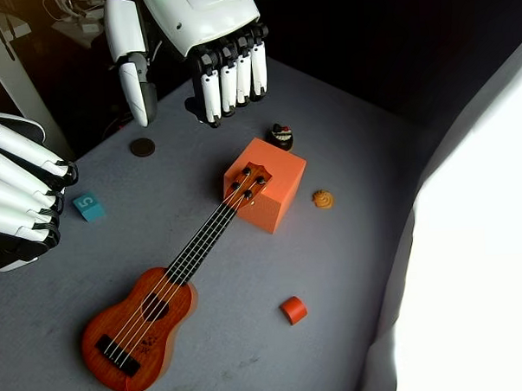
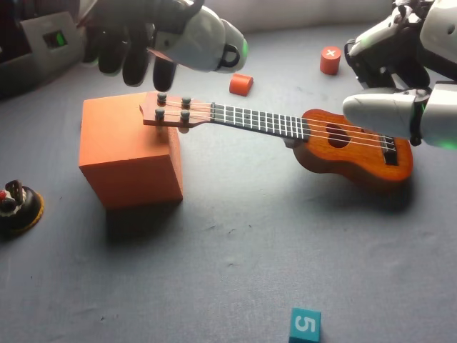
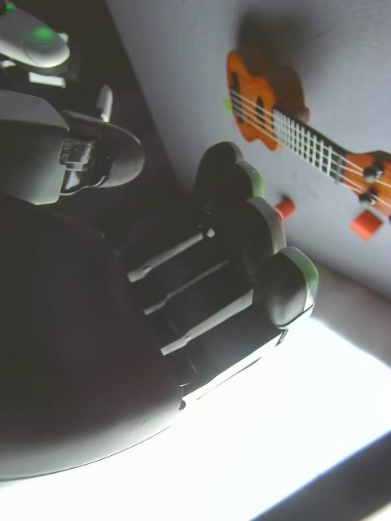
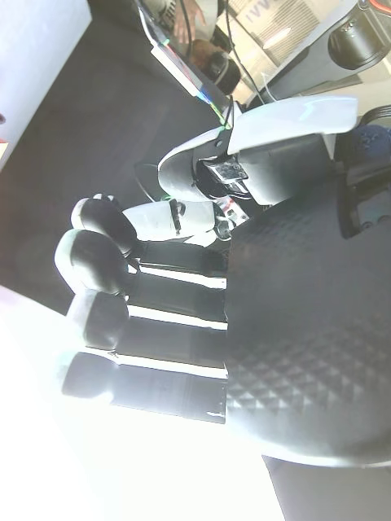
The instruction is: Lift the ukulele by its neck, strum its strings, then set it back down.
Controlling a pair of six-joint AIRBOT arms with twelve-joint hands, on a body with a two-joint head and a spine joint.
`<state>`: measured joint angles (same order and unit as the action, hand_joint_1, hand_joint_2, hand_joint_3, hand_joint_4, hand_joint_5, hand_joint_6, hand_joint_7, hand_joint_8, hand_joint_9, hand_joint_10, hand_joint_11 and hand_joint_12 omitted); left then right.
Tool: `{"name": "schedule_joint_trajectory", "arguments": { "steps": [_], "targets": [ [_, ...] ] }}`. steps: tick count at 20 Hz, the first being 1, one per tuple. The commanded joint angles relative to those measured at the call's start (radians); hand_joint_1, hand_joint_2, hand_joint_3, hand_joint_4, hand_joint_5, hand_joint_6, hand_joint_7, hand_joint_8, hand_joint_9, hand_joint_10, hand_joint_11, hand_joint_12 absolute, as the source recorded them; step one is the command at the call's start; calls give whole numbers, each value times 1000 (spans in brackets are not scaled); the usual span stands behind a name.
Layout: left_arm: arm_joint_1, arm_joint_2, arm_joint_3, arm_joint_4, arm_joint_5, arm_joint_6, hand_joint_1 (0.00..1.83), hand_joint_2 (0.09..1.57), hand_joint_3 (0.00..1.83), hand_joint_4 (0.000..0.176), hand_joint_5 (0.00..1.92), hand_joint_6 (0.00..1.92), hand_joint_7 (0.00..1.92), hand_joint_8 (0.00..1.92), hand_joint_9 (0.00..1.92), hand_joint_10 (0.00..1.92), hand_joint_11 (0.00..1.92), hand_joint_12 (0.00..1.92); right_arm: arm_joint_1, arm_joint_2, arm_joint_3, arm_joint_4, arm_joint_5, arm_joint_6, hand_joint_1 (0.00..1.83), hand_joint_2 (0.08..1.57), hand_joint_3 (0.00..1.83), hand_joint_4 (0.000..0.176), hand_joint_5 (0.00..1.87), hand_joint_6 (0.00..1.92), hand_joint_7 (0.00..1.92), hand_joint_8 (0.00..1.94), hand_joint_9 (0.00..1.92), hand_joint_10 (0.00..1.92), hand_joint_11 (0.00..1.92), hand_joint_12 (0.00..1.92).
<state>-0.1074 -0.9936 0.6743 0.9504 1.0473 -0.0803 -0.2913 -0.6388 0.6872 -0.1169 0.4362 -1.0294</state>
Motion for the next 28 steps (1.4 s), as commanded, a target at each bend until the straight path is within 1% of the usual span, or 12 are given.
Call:
{"name": "schedule_joint_trajectory", "arguments": {
  "steps": [1,2,4,8,11,13,17,20,22,26,27,28],
  "targets": [
    [-17,3,4,64,-28,3,0,1127,165,7,0,0,0,0,0,0,0,54,7,7,-6,17,113,-5,5,1182,225,0,0,11,5,16,0,5,0,0],
    [-15,2,9,53,-28,13,0,1127,165,7,0,0,0,0,0,0,0,54,-3,7,-10,22,103,-4,5,1182,225,0,0,11,5,16,0,5,0,0],
    [-14,1,15,29,-28,28,0,1197,33,15,0,0,0,0,0,0,11,6,-66,10,-9,23,88,-4,0,1270,30,0,0,0,18,0,0,0,0,0],
    [-12,1,12,23,-22,34,13,1206,27,5,0,0,0,0,0,0,0,0,-101,10,3,71,101,-4,0,1279,30,0,0,0,0,0,0,0,0,0],
    [3,-13,12,41,-41,34,300,1151,0,21,0,0,0,0,0,0,11,5,-111,26,3,71,95,-2,0,1288,32,0,0,0,0,0,0,0,0,0],
    [19,-27,16,43,-68,26,539,1109,0,8,0,0,0,0,0,0,8,6,-128,52,3,71,86,1,2,1291,31,0,0,0,0,0,0,0,0,0],
    [66,-73,14,106,-80,-99,787,1094,0,12,0,0,0,0,0,0,3,9,-123,68,10,145,68,-4,91,1286,20,0,0,0,0,0,0,0,0,0],
    [108,-140,20,187,-47,-210,1144,1071,0,22,0,0,0,0,0,0,0,0,-116,35,11,161,203,-7,127,1294,18,0,0,0,0,0,0,0,0,0],
    [129,-180,25,224,-11,-253,1208,1048,0,33,0,0,0,0,0,0,0,0,-123,26,15,179,173,-7,132,1294,15,0,0,0,0,0,0,0,0,0],
    [201,-236,25,295,61,-338,1206,1042,0,28,0,0,0,0,0,0,0,0,-121,16,24,206,146,-5,193,1299,10,0,0,0,0,0,0,0,0,0],
    [216,-243,26,307,61,-351,1186,1065,0,18,0,0,0,0,0,0,0,0,-118,16,24,206,148,-5,164,1306,12,0,0,0,0,0,0,0,0,0],
    [243,-255,31,327,61,-365,1215,1060,0,22,0,0,0,0,0,0,0,0,-116,16,24,206,148,-5,157,1307,12,0,0,0,0,0,0,0,0,0]
  ]
}}
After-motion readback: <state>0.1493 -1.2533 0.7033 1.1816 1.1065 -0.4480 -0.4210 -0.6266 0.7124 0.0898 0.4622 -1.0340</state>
